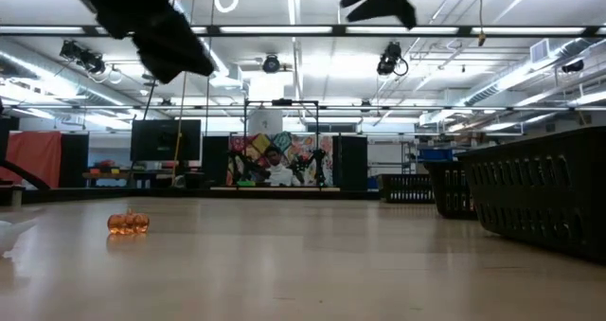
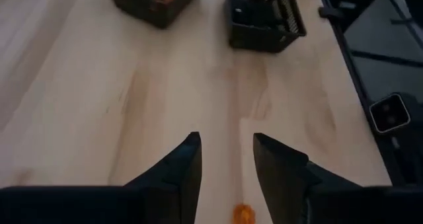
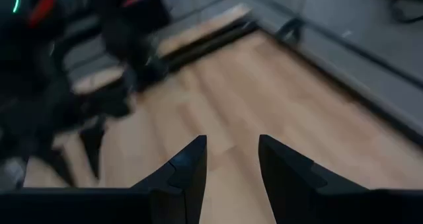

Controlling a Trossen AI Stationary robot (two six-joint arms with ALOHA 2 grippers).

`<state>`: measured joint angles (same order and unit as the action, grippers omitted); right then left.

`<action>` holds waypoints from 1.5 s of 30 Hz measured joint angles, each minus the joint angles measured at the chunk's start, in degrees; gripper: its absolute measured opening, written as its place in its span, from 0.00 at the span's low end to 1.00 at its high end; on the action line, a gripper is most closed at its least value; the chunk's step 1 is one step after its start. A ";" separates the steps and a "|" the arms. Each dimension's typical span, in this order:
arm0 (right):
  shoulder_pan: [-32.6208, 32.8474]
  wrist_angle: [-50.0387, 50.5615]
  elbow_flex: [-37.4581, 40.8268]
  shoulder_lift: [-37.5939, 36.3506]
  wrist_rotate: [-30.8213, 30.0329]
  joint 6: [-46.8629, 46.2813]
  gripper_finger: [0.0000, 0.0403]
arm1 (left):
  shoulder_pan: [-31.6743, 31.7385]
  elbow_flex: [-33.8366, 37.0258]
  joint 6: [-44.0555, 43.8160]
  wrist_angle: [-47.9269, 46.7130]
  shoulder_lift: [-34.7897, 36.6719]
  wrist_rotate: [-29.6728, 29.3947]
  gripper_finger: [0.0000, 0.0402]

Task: Sort Halloween decoration
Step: Put the orange pumpkin toy into the center black bin

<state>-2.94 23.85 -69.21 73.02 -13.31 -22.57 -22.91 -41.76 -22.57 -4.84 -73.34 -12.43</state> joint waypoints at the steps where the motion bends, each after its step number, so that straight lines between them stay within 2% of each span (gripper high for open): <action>1: 0.74 -0.82 0.00 1.86 0.72 -0.01 0.35 | -0.36 1.23 -1.07 0.04 1.33 -0.93 0.36; 7: 4.79 -13.40 0.02 13.37 5.48 -1.86 0.35 | -2.32 6.56 -6.58 -1.33 9.12 -4.41 0.36; 12: 9.37 -19.56 0.02 20.89 6.00 -3.44 0.35 | -5.19 8.58 -7.63 -5.09 14.54 -7.38 0.36; 20: 15.60 -24.00 -1.33 30.11 4.14 -6.40 0.35 | -10.09 8.62 0.47 -8.06 18.48 -13.71 0.36; 26: 17.75 -19.24 -12.42 39.14 0.75 -9.22 0.35 | -11.11 8.57 10.12 -6.86 18.41 -14.78 0.36; 31: 18.39 -9.81 -21.48 44.91 -3.13 -13.17 0.35 | -11.55 8.60 18.75 -3.58 18.39 -14.31 0.36; 35: 18.88 -9.21 -24.54 48.18 -3.24 -16.03 0.35 | -11.38 12.57 22.66 6.68 18.99 -11.40 0.36; 40: 19.37 -9.25 -25.62 49.79 -1.00 -20.14 0.35 | -11.49 20.82 21.53 21.01 20.18 -10.20 0.36; 45: 19.67 -6.31 -25.51 49.69 -0.31 -21.42 0.35 | -12.34 25.78 19.40 24.05 21.01 -10.23 0.36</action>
<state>16.73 17.54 -94.72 122.72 -13.62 -43.99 -35.25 -15.98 -3.17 19.21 -52.34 -22.66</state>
